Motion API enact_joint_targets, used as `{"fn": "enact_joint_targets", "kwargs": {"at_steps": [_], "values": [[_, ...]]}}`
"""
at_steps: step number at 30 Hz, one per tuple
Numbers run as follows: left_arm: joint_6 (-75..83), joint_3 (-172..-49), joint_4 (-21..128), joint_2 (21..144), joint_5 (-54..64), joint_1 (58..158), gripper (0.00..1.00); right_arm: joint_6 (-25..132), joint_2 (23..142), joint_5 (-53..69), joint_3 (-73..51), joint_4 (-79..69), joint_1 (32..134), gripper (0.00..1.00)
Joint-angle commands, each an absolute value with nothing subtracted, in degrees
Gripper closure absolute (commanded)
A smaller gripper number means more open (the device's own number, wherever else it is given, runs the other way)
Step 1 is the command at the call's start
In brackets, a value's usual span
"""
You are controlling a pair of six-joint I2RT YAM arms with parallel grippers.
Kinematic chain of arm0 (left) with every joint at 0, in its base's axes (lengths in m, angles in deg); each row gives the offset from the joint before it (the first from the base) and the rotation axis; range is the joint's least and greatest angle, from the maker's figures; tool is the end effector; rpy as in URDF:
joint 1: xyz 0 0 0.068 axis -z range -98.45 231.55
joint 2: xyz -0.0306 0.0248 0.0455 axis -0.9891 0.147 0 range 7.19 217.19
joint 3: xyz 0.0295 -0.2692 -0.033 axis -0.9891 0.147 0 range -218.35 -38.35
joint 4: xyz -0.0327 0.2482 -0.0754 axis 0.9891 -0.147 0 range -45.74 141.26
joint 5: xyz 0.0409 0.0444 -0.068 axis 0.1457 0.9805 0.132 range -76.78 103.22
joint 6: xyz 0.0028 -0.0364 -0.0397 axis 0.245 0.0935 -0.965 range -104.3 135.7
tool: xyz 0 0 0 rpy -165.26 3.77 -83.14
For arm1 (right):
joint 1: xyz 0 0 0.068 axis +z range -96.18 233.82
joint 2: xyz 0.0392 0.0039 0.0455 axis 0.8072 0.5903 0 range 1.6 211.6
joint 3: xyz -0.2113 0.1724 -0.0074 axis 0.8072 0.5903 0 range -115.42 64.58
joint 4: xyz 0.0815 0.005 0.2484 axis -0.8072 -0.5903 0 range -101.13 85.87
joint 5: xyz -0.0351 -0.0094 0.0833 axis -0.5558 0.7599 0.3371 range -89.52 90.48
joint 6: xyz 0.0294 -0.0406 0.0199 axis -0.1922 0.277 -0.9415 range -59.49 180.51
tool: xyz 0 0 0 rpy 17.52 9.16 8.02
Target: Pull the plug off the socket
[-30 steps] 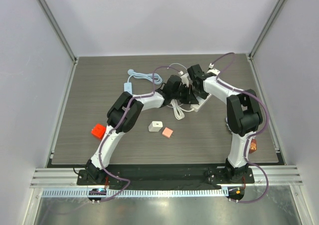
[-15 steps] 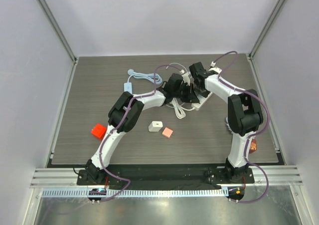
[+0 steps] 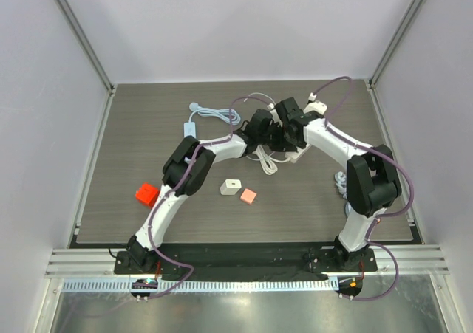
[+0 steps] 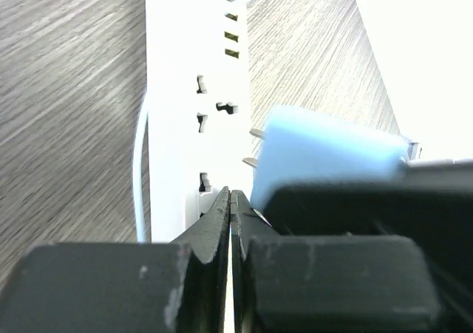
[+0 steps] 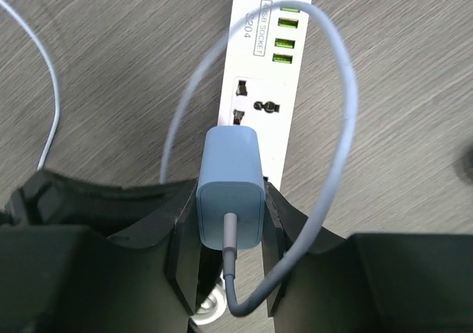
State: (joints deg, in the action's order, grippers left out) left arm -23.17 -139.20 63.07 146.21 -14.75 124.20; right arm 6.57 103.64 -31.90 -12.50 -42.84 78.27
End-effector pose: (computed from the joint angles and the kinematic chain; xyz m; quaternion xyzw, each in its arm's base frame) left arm 0.3885 -0.3805 0.1356 0.1545 0.8199 -0.4896 0.2535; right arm 0.3435 0.1352 0.2293 0.2994 0.8882 -0.0722 0.3410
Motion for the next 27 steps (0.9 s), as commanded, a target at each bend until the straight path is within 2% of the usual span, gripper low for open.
{"fn": "enact_joint_targets", "kwargs": {"at_steps": [1, 9, 12, 15, 17, 18, 24, 27], "values": [[-21.5, -138.8, 57.7, 150.0, -11.0, 124.3, 0.99, 5.8, 101.4, -34.2, -10.4, -41.6, 82.1, 0.99], [-21.3, -136.8, 58.8, 147.1, -12.5, 123.9, 0.97, 8.3, 97.3, -34.6, -9.8, -41.5, 78.4, 0.99], [-20.6, -133.6, 60.5, 143.3, -14.7, 123.1, 0.84, 11.4, 95.6, -34.3, -10.2, -41.6, 77.6, 0.99], [-20.4, -129.3, 64.0, 138.0, -17.7, 122.0, 0.63, 13.8, 93.4, -33.9, -9.9, -41.3, 77.2, 0.99], [-19.6, -125.0, 65.9, 135.1, -18.9, 121.5, 0.56, 14.9, 92.2, -33.4, -9.1, -41.0, 77.2, 0.99], [-19.2, -123.3, 67.8, 133.3, -18.7, 121.3, 0.49, 15.5, 90.9, -33.2, -8.8, -40.9, 77.2, 0.99], [-16.7, -111.7, 75.4, 121.1, -16.3, 119.2, 0.34, 18.2, 86.2, -30.6, -8.6, -40.0, 77.6, 0.99], [-17.3, -107.8, 78.4, 117.8, -16.1, 117.3, 0.32, 18.9, 83.0, -30.4, -9.8, -40.6, 77.8, 0.99]]}}
